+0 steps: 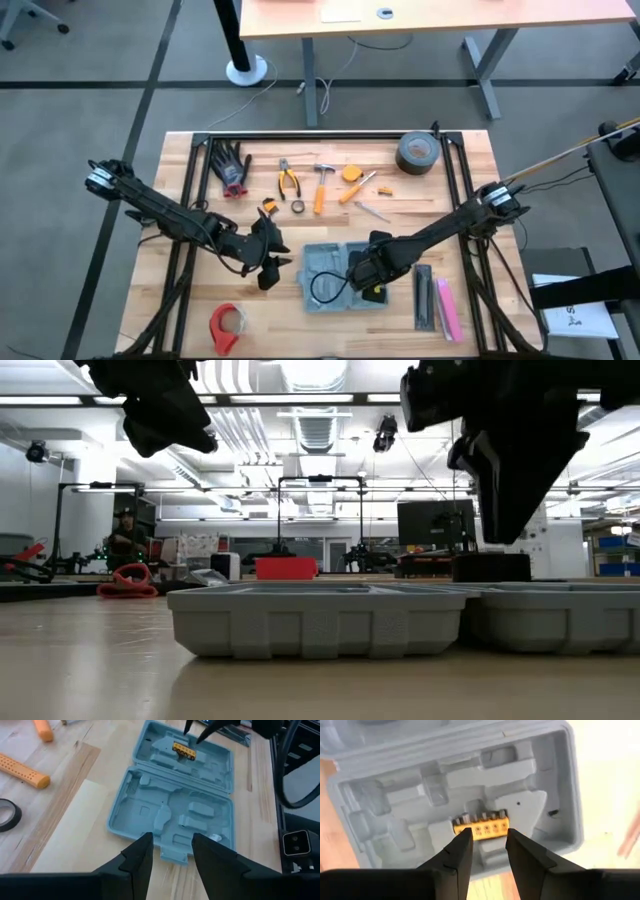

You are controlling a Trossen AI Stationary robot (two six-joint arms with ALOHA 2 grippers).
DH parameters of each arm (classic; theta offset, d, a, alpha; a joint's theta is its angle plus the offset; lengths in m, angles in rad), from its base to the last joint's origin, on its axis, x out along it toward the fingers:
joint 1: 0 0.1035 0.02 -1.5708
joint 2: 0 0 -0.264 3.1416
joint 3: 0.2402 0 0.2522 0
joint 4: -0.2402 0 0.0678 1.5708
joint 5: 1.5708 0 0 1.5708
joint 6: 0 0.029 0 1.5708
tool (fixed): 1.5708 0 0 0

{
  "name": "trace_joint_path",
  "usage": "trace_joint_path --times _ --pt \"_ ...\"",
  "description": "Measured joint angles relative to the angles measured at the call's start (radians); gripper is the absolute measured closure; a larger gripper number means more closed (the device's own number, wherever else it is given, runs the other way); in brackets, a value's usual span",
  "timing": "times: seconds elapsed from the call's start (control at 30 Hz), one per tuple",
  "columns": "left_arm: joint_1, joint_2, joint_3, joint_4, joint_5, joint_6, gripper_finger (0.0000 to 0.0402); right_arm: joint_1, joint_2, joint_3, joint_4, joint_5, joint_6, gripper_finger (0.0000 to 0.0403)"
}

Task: Prefit tool cases
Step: Put the left screwdriver bits into the gray tool box

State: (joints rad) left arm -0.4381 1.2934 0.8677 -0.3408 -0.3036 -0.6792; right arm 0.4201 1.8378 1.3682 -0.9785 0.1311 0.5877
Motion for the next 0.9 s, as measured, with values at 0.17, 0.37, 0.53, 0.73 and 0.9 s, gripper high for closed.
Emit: trace_joint_path --times 0.17,0.37,0.53,0.73,0.9 --pt "-0.001 0.0 0.0 0.001 0.0 0.0 0.0256 -0.002 -0.001 -0.012 -0.008 0.009 -0.009 0.0307" --pt "-0.002 0.0 0.0 0.001 0.001 -0.003 0.0254 -0.013 0.034 -0.06 0.067 0.021 -0.022 0.0303" --pt "-0.004 0.0 0.0 -0.001 0.001 -0.003 0.0257 -0.025 0.08 -0.117 0.18 -0.004 -0.049 0.0307" --pt "-0.008 0.0 0.0 -0.003 0.005 -0.011 0.0256 -0.032 0.075 -0.131 0.176 -0.022 -0.031 0.0313" --pt "-0.008 0.0 0.0 -0.004 0.005 -0.011 0.0253 -0.034 0.015 -0.117 0.139 -0.011 -0.029 0.0307"
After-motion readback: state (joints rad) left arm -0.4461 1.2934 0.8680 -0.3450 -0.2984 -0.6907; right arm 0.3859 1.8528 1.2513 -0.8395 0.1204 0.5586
